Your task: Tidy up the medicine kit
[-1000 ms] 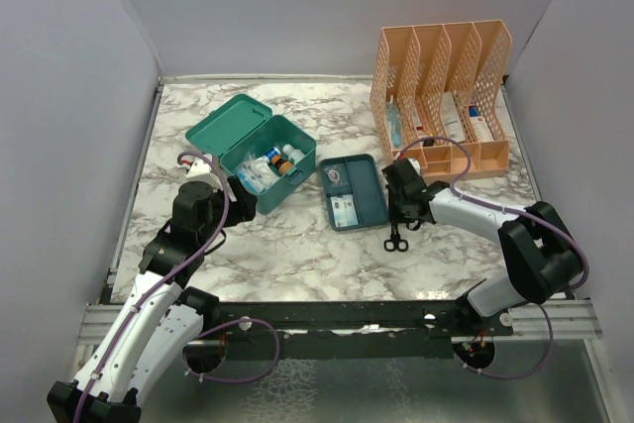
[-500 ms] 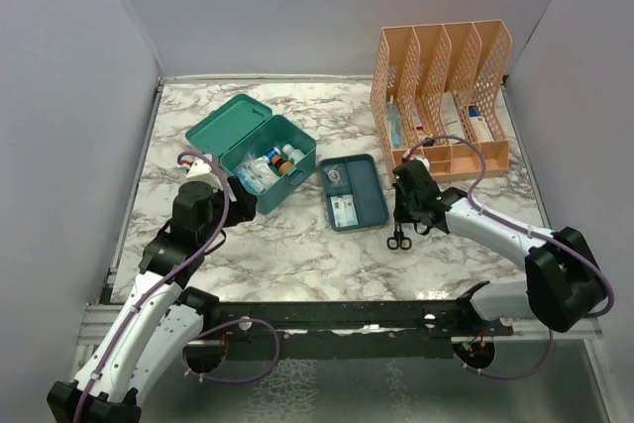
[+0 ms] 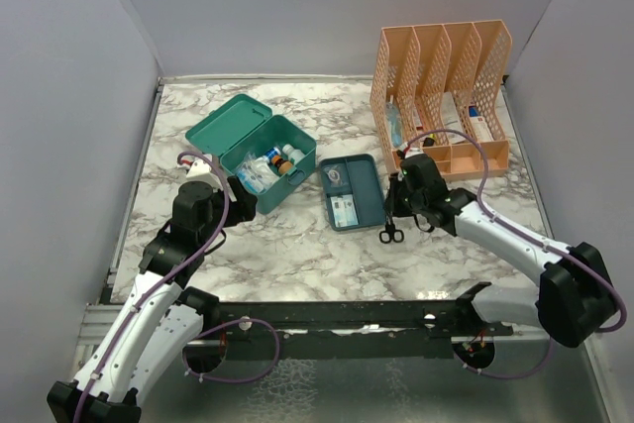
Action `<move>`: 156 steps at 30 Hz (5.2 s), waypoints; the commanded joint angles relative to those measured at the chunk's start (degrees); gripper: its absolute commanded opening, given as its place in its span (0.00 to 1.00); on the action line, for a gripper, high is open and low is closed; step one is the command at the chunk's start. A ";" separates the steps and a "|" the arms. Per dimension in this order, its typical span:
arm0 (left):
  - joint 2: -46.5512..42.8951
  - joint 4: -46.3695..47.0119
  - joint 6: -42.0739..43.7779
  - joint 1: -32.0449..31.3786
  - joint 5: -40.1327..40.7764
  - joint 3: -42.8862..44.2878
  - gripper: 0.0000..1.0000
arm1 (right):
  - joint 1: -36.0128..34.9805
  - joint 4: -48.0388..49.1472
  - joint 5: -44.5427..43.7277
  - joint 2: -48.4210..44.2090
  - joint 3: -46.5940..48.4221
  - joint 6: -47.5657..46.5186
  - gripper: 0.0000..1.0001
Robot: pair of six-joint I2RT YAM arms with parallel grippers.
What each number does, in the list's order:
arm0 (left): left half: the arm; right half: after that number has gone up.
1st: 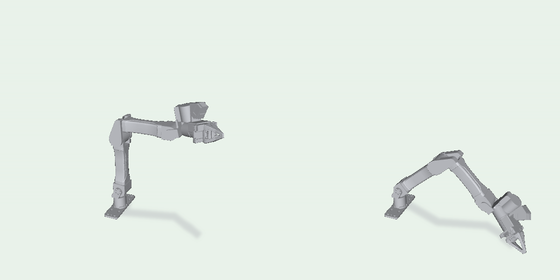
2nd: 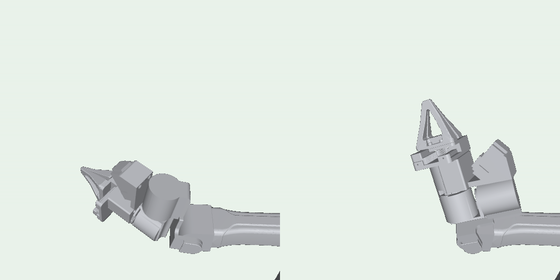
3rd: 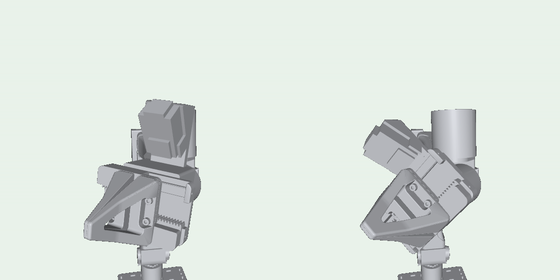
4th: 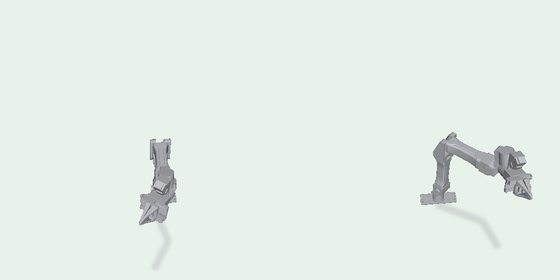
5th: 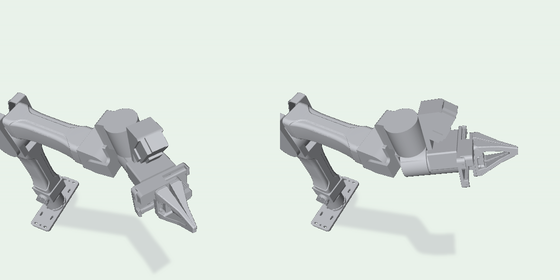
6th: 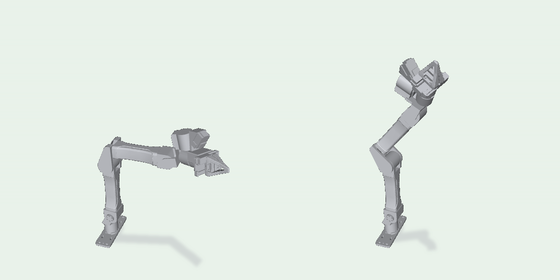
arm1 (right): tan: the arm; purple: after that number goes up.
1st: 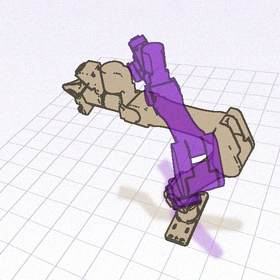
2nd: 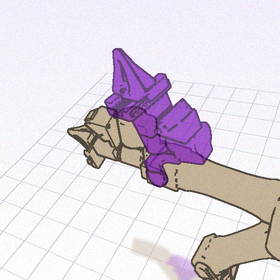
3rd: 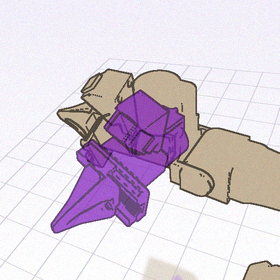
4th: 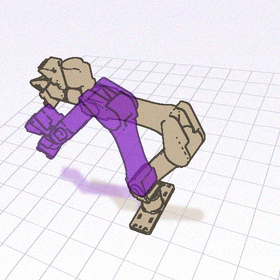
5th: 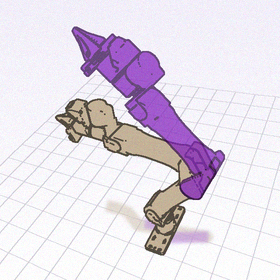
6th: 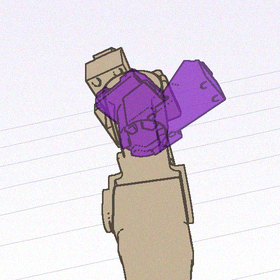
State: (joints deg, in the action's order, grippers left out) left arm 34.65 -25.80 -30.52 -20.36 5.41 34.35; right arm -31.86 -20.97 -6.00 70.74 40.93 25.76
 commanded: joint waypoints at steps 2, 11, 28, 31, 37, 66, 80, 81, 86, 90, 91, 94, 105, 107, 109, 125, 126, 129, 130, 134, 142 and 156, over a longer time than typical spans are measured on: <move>-0.68 0.51 -0.27 -0.01 0.13 -0.16 0.70 | 0.26 6.61 7.30 4.71 6.34 -2.57 0.05; -1.49 0.49 -0.15 -0.02 0.43 -0.16 0.70 | 0.17 10.58 5.42 19.24 15.50 -7.24 0.05; -1.99 0.41 -0.06 -0.01 0.65 -0.24 0.71 | 0.13 15.02 4.07 29.32 17.26 -14.79 0.08; -2.00 0.44 -0.19 -0.03 0.84 -0.25 0.71 | 0.13 12.94 2.72 29.99 18.39 -13.34 0.18; -1.75 0.47 0.19 0.00 0.83 -0.16 0.77 | 0.15 8.31 3.49 26.55 19.96 -11.40 0.35; 22.01 5.42 10.39 0.05 -9.50 13.81 0.71 | -1.22 6.02 13.14 27.57 18.20 -7.70 0.28; 31.33 1.62 11.28 -0.02 -15.05 15.10 0.67 | -3.91 2.26 5.48 32.87 21.75 -5.87 0.25; 31.77 1.78 11.39 -0.03 -16.51 15.00 0.66 | -3.91 2.44 5.29 32.80 21.71 -5.63 0.24; 32.29 3.19 11.35 -0.24 -21.23 14.67 0.63 | -3.90 3.32 4.03 33.43 21.45 -4.87 0.18; 30.73 3.93 10.70 -0.76 -25.88 13.95 0.59 | -3.89 3.01 1.90 33.51 21.49 -4.45 0.11; 30.25 4.75 10.18 -1.00 -27.44 13.24 0.59 | -3.91 3.04 1.76 33.49 21.41 -4.29 0.10; 29.43 8.74 7.36 -1.87 -31.38 10.49 0.59 | -3.87 3.49 1.47 33.54 21.11 -3.72 0.09; 28.49 13.96 3.42 -6.54 -37.40 6.34 0.60 | -3.91 4.23 -0.31 33.32 21.45 -1.85 0.05; 28.06 15.32 3.27 -6.84 -39.05 5.99 0.60 | -3.91 3.76 -0.47 33.06 21.79 -1.68 0.01; 27.37 15.60 3.58 -6.89 -38.80 5.97 0.61 | -3.91 2.47 -1.21 32.89 22.52 -1.49 0.01; 2.13 -1.15 2.95 -6.84 4.01 7.23 0.88 | -3.91 -9.54 -3.41 27.66 33.02 3.76 0.01; 1.86 -1.29 1.85 -6.91 5.49 6.70 0.90 | -3.91 -10.26 -3.74 27.38 33.70 4.19 0.01; 3.79 -0.40 2.37 -6.89 8.80 7.39 0.94 | -3.91 -11.27 -4.27 26.44 35.12 4.58 0.01; 5.50 -0.24 3.11 -6.82 10.22 8.69 0.94 | -3.91 -11.33 -4.46 26.19 35.38 4.49 0.01; 15.14 -0.52 5.67 -6.59 11.11 14.56 0.99 | -3.91 -12.70 -4.27 26.01 36.79 4.63 0.01; 27.31 -0.67 6.26 1.68 2.30 18.79 0.99 | -3.87 -13.99 -3.35 24.29 37.83 3.37 0.01; 28.09 7.68 3.26 9.64 -22.93 11.21 0.78 | -4.00 -14.66 -3.73 23.58 39.78 1.14 0.01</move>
State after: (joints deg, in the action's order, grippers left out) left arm 64.05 -22.02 -26.68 -10.83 -7.88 46.30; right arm -35.64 -35.42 -8.36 96.12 77.30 28.01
